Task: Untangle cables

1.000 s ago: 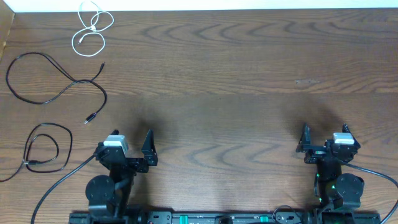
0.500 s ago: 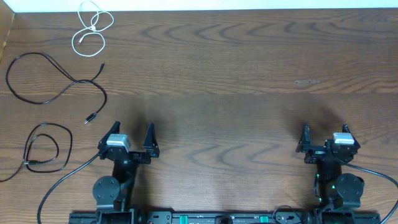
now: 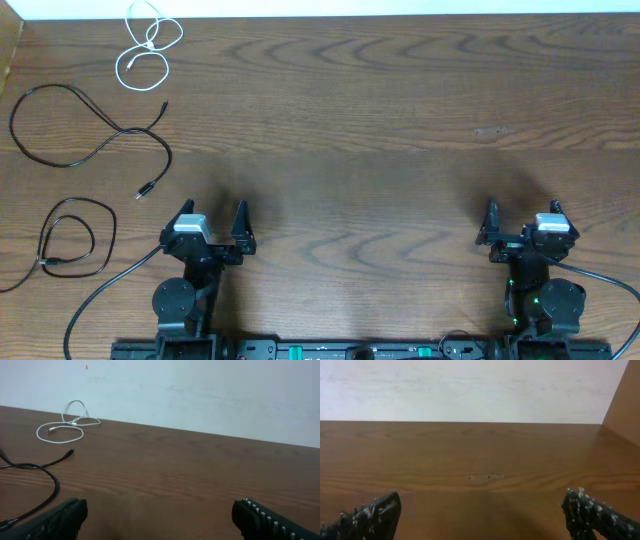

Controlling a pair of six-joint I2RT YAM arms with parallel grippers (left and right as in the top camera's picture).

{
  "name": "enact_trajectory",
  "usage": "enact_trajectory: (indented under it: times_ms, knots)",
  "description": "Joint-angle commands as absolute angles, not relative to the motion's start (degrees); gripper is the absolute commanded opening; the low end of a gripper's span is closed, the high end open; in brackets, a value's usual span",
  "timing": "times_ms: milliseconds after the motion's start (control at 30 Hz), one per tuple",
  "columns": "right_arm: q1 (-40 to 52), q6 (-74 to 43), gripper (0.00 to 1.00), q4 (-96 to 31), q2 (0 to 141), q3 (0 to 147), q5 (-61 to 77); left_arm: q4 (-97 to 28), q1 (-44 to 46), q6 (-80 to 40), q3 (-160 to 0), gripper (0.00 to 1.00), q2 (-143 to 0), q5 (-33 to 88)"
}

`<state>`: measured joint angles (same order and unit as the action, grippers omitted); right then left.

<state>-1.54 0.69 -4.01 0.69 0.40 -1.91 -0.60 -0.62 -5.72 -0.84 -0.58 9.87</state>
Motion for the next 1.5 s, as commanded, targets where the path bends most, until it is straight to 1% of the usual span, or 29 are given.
enact_trajectory:
  times_ms: [0,200,467,633,1467]
  knots:
    - [-1.93,1.37,0.99,-4.25,0.32,0.32,-1.76,-3.42,-0.38,-3.77,-0.23,0.98,-0.1,9.78]
    - [-1.93,1.37,0.99,-4.25,0.32,0.32,-1.76,-3.64,1.5,4.75,-0.23,0.98,-0.1,8.84]
    - [-1.93,1.37,0.99,-4.25,0.32,0.32,-1.76,-4.01,1.85,4.6,-0.23,0.98,-0.1,5.96]
    - [-1.93,1.37,0.99,-4.25,0.32,0.32,-1.76,-4.34,1.85,-1.78,-0.23,0.98,-0.1,1.74]
    - [-1.93,1.37,0.99,-4.25,0.32,0.32,-1.76,-4.45,1.85,2.76,-0.21,0.98,-0.1,1.89]
